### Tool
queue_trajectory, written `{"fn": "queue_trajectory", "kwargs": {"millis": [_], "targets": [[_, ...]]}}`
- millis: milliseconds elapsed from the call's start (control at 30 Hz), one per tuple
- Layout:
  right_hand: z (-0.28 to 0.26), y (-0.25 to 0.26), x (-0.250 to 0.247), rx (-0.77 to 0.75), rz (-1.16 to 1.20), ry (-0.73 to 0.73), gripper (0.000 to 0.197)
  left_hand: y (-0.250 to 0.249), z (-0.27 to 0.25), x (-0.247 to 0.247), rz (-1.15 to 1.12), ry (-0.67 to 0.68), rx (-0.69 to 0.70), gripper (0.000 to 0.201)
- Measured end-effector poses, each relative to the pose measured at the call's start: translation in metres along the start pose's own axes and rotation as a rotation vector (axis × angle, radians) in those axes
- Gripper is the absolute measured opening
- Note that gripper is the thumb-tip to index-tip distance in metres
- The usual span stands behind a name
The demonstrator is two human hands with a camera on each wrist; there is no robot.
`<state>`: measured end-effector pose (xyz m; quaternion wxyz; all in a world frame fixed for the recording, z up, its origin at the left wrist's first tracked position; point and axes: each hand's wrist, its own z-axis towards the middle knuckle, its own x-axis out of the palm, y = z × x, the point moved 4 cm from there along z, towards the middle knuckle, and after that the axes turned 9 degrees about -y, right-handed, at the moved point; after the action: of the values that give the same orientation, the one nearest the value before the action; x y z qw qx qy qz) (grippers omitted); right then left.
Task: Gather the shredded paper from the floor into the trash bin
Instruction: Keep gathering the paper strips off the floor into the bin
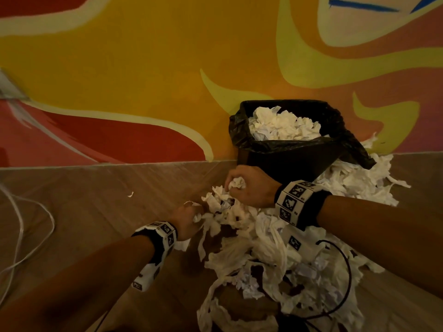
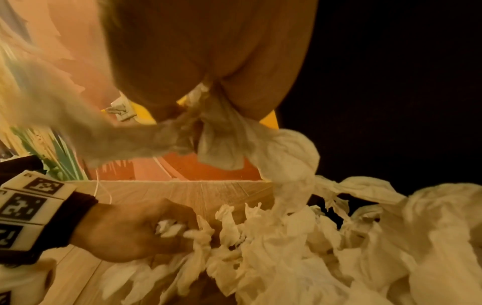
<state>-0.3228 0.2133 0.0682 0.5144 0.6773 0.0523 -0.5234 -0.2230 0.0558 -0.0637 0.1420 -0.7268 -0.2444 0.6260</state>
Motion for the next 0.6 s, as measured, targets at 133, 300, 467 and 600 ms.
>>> {"fn": "queue_trajectory", "kwargs": {"millis": [133, 300, 467, 600], "targets": [[-0.002, -0.003, 0.002, 0.082, 0.079, 0.053, 0.02, -0.007, 0.004, -0.024, -0.233, -0.087, -0.089, 0.015], [-0.002, -0.003, 0.002, 0.031, 0.065, 0.085, 0.036, -0.013, 0.013, -0.065, -0.362, -0.199, -0.236, 0.014], [0.003, -0.001, -0.005, 0.025, 0.077, -0.005, 0.015, -0.032, 0.02, -0.095, -0.535, -0.335, -0.156, 0.003], [0.008, 0.004, -0.011, 0.031, 0.11, 0.007, 0.02, -0.05, 0.018, -0.11, -0.704, -0.357, -0.083, 0.028]]}}
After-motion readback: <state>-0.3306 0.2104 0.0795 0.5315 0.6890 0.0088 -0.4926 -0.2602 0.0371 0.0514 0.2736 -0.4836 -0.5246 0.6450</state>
